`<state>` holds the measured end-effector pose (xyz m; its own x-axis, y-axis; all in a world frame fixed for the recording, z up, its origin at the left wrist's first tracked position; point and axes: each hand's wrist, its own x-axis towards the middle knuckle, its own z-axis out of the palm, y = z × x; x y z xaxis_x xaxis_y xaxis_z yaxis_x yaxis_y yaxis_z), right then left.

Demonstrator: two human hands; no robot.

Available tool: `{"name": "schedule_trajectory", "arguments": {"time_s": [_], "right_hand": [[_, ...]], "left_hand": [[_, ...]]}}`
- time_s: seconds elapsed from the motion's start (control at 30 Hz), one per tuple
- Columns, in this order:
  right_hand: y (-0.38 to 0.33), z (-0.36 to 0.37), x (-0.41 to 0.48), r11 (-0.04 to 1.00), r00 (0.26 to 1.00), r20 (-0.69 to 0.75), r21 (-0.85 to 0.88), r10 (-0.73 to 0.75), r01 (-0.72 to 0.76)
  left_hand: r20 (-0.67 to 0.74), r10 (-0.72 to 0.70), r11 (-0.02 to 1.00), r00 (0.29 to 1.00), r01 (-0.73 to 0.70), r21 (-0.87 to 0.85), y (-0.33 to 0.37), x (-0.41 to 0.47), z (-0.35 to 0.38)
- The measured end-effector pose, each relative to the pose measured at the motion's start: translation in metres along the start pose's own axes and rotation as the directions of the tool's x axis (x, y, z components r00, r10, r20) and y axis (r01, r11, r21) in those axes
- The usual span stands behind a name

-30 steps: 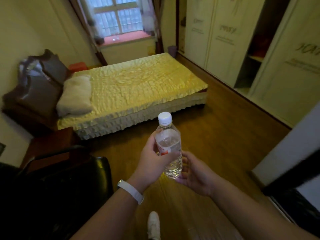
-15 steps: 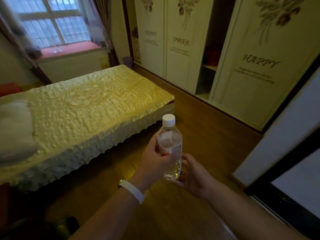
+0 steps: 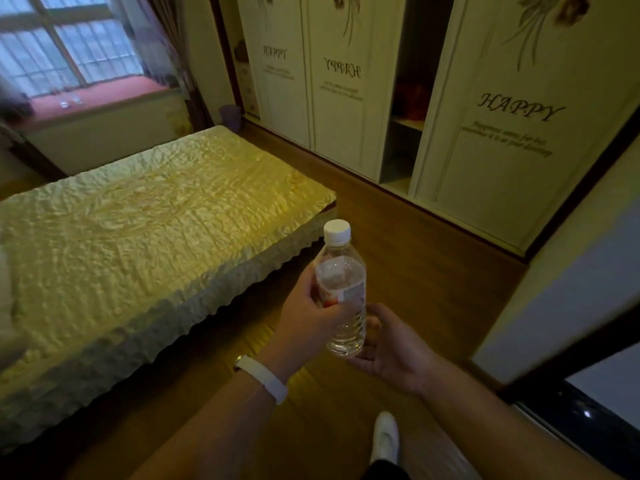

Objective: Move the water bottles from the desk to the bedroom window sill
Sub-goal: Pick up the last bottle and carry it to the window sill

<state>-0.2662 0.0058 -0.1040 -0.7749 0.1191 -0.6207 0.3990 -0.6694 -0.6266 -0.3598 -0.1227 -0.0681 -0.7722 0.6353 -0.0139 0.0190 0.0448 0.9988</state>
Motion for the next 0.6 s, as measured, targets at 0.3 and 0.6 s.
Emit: {"name": "schedule_trajectory", "arguments": {"time_s": [0.3,0.6], "right_hand": [[-0.132,-0.077,0.076,0.998,0.998,-0.031,0.03,-0.049,0.05],[-0.244,-0.121,0.132,0.991,0.991,-0.066,0.056,-0.116,0.12]], "left_hand": [[0.037,-0.01,1.0,0.999,0.01,0.004,0.018,0.16,0.072],[0.098,0.038,0.999,0.994,-0.04,0.017,0.042,0.292,0.121]]}}
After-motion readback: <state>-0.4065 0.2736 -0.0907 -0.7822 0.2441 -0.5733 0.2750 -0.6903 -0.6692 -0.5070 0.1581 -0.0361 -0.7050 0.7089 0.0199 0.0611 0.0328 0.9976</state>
